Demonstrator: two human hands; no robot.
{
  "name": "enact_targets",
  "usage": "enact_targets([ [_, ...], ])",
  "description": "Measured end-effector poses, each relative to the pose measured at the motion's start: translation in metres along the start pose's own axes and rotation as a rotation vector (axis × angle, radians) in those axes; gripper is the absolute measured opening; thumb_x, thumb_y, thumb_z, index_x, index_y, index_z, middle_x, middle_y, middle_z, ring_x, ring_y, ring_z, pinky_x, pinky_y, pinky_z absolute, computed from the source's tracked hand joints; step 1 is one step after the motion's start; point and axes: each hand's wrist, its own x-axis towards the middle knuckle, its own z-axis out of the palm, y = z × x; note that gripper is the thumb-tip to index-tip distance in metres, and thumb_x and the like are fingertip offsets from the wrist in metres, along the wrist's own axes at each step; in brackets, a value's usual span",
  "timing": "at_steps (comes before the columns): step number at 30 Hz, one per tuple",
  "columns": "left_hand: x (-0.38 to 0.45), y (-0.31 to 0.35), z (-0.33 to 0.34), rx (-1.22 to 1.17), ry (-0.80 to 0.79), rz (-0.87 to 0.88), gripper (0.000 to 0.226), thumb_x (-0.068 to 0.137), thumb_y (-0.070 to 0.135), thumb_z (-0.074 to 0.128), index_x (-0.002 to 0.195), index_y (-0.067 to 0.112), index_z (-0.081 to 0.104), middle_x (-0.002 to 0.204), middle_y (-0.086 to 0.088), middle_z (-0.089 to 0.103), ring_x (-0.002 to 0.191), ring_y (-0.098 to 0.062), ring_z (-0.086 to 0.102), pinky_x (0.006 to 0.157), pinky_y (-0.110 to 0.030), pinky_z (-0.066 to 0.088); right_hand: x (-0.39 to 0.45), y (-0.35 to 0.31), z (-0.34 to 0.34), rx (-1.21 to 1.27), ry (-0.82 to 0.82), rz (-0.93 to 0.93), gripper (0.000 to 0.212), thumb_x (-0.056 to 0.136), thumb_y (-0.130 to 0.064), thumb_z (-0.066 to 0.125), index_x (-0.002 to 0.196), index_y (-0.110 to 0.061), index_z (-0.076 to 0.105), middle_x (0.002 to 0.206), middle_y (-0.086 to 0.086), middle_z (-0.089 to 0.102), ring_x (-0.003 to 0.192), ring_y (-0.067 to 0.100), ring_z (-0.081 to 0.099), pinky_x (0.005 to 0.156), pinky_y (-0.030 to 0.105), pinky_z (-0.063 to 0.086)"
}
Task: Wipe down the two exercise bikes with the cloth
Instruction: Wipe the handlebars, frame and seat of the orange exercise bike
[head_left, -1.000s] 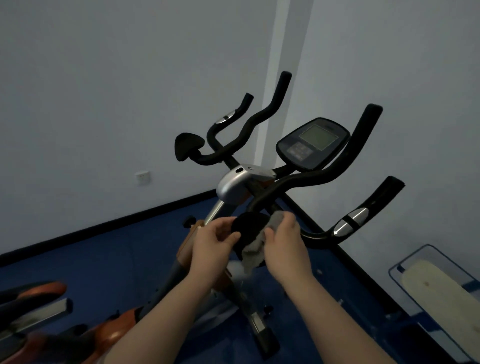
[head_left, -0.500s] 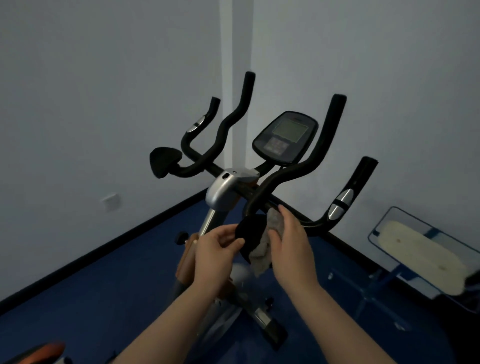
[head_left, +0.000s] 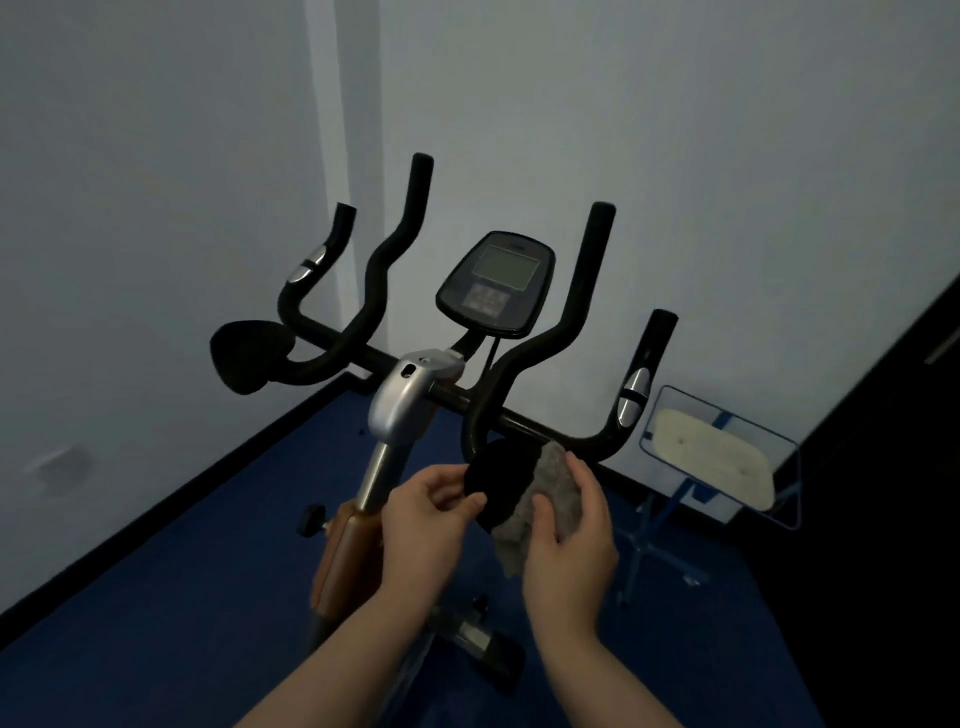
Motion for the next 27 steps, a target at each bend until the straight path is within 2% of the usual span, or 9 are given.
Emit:
enact_targets([
  [4, 0.006, -0.006, -0.004, -0.035, -0.055, -0.012, 0.031, 0.078, -0.002, 0.076, 0.098, 0.021, 0.071, 0.089, 0.006, 0.076, 0.087, -0.008, 0.072, 0.075, -0.022, 0.057, -0.012, -0.005, 0.003, 0.109, 0.139, 0.134, 0.048, 0.089, -0.011, 0.067, 0.121, -0.044, 0.057, 0.123, -0.015, 0.061, 0.114, 0.005, 0.057, 0.099, 0.037, 0.051],
  [8, 0.009, -0.006, -0.007, -0.043, -0.092, -0.009, 0.032, 0.077, -0.004, 0.076, 0.095, 0.022, 0.07, 0.086, 0.005, 0.076, 0.085, -0.008, 0.072, 0.072, -0.02, 0.056, 0.011, -0.012, 0.005, 0.125, 0.149, 0.166, 0.038, 0.087, -0.003, 0.068, 0.116, -0.026, 0.066, 0.108, -0.011, 0.066, 0.101, 0.004, 0.062, 0.095, 0.036, 0.054],
  [11, 0.008, -0.004, -0.009, -0.03, -0.101, 0.004, 0.03, 0.077, -0.002, 0.077, 0.099, 0.017, 0.071, 0.088, 0.001, 0.076, 0.085, -0.008, 0.072, 0.074, -0.021, 0.057, 0.007, -0.01, 0.009, 0.054, 0.152, 0.095, 0.038, 0.092, -0.009, 0.064, 0.127, -0.022, 0.059, 0.119, -0.007, 0.061, 0.109, 0.004, 0.058, 0.099, 0.034, 0.051],
  [14, 0.006, -0.002, -0.009, -0.04, -0.109, 0.005, 0.031, 0.077, -0.003, 0.077, 0.102, 0.015, 0.071, 0.091, 0.001, 0.075, 0.087, -0.006, 0.071, 0.077, -0.02, 0.057, -0.014, 0.0, 0.011, 0.08, 0.175, 0.061, 0.055, 0.093, -0.016, 0.064, 0.141, -0.021, 0.039, 0.142, 0.0, 0.043, 0.128, 0.008, 0.047, 0.103, 0.03, 0.046],
  [18, 0.005, 0.0, -0.01, -0.041, -0.11, -0.007, 0.031, 0.079, -0.002, 0.076, 0.106, 0.011, 0.07, 0.094, 0.0, 0.075, 0.09, -0.007, 0.071, 0.082, -0.023, 0.057, -0.016, 0.004, 0.01, -0.114, 0.29, 0.008, 0.039, 0.088, -0.024, 0.07, 0.122, -0.023, 0.05, 0.13, -0.002, 0.041, 0.116, 0.015, 0.048, 0.095, 0.032, 0.045],
  [20, 0.005, 0.001, -0.01, -0.034, -0.119, -0.01, 0.031, 0.079, -0.001, 0.075, 0.108, 0.011, 0.07, 0.094, -0.001, 0.074, 0.09, -0.007, 0.071, 0.082, -0.026, 0.058, -0.018, 0.006, 0.006, -0.111, 0.259, 0.069, 0.035, 0.088, -0.034, 0.068, 0.118, -0.032, 0.05, 0.118, -0.005, 0.048, 0.106, 0.013, 0.054, 0.084, 0.032, 0.05],
  [23, 0.005, 0.002, -0.011, -0.043, -0.124, -0.017, 0.031, 0.079, -0.002, 0.075, 0.108, 0.011, 0.07, 0.095, -0.001, 0.075, 0.089, -0.007, 0.071, 0.082, -0.027, 0.058, -0.022, 0.007, 0.002, -0.048, 0.159, 0.118, 0.036, 0.09, -0.04, 0.064, 0.121, -0.037, 0.047, 0.114, -0.008, 0.059, 0.099, 0.005, 0.06, 0.074, 0.022, 0.052],
  [25, 0.005, 0.001, -0.009, -0.056, -0.112, -0.017, 0.031, 0.079, -0.002, 0.075, 0.107, 0.01, 0.07, 0.094, -0.001, 0.075, 0.088, -0.007, 0.071, 0.081, -0.026, 0.058, -0.016, 0.007, 0.001, -0.058, 0.144, 0.086, 0.032, 0.091, -0.037, 0.064, 0.12, -0.035, 0.05, 0.111, -0.009, 0.061, 0.098, 0.003, 0.06, 0.073, 0.018, 0.05],
  [27, 0.003, -0.001, -0.008, -0.064, -0.095, -0.007, 0.031, 0.079, -0.003, 0.075, 0.107, 0.011, 0.07, 0.094, -0.001, 0.075, 0.088, -0.006, 0.071, 0.079, -0.022, 0.057, -0.002, 0.005, 0.001, -0.111, 0.118, 0.055, 0.026, 0.093, -0.033, 0.062, 0.118, -0.028, 0.054, 0.11, -0.007, 0.06, 0.098, 0.008, 0.059, 0.076, 0.022, 0.049],
])
